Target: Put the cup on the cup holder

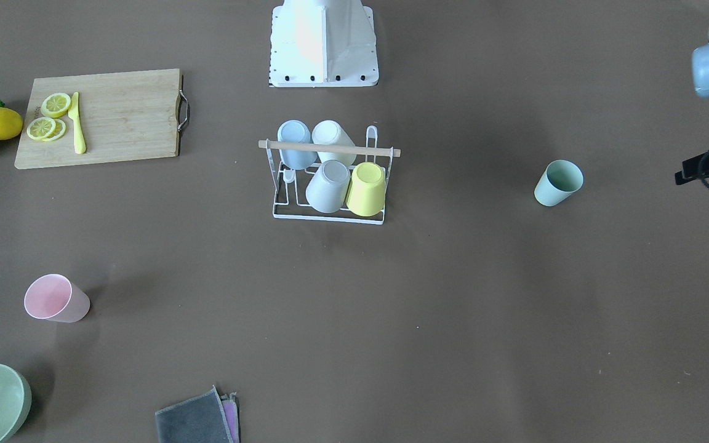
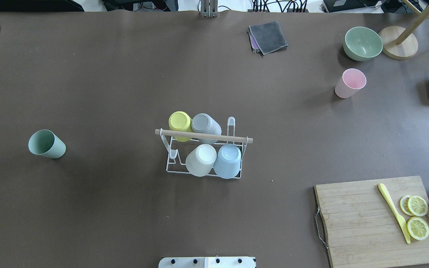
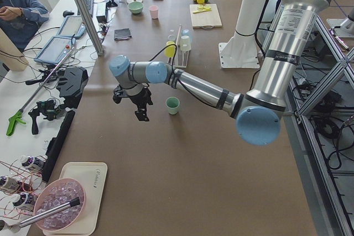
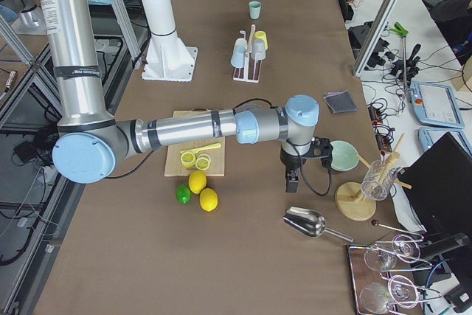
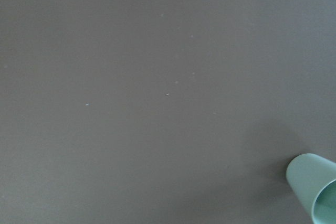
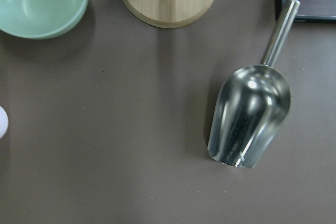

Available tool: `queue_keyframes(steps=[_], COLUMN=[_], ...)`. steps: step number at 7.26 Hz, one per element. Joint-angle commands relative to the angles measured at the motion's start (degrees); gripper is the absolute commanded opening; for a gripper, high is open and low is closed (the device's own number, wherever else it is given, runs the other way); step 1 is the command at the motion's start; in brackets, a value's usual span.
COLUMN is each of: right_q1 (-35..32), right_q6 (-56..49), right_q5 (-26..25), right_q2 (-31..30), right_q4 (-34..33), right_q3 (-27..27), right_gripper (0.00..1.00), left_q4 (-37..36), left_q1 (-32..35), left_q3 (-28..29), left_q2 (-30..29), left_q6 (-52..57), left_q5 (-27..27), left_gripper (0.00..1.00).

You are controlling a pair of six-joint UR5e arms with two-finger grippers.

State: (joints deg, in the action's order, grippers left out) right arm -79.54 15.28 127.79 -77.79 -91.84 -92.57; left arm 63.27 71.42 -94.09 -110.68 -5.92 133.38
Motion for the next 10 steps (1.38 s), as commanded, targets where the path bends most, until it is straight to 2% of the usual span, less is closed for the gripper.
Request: queue_keyframes(steps=[1, 3, 5, 7, 8, 9, 10], right_q1=[6.4, 7.9, 10.4, 14.9, 15.3, 15.3, 15.2], right_q6=[1.7, 0.9, -0.3, -1.7, -3.9, -5.6, -6.8], right_q5=[-0.2, 0.4, 1.4, 1.5, 2.0, 2.8, 2.9], right_q2=[9.0, 18.4, 25.4, 27.3, 29.0, 29.2, 31.8], right_q4=[0.4, 0.4, 0.3, 0.3, 0.2, 0.0, -0.2], right_q3=[4.4, 12.5, 20.2, 23.6, 26.4, 27.4, 30.8], right_gripper=[1.00, 1.00, 1.00, 1.00, 1.00, 1.00, 1.00], left_q4=[-8.8, -11.2, -13.2, -14.1, -14.4, -14.1, -14.2], left_q1=[-10.4, -16.1, -17.7, -18.5, -18.4, -18.5, -18.5], left_q3=[2.4, 6.1, 10.5, 15.5, 17.3, 19.5, 21.1], left_q2=[-8.6, -10.5, -12.5, -15.4, -15.4, -16.5, -18.1], left_q6=[0.1, 0.6, 9.4, 13.5, 17.6, 17.9, 17.9], left_q5=[-5.5, -6.2, -6.6, -8.2, -8.3, -8.2, -8.2], left_gripper=[0.98, 0.98, 0.98, 0.98, 0.98, 0.98, 0.98])
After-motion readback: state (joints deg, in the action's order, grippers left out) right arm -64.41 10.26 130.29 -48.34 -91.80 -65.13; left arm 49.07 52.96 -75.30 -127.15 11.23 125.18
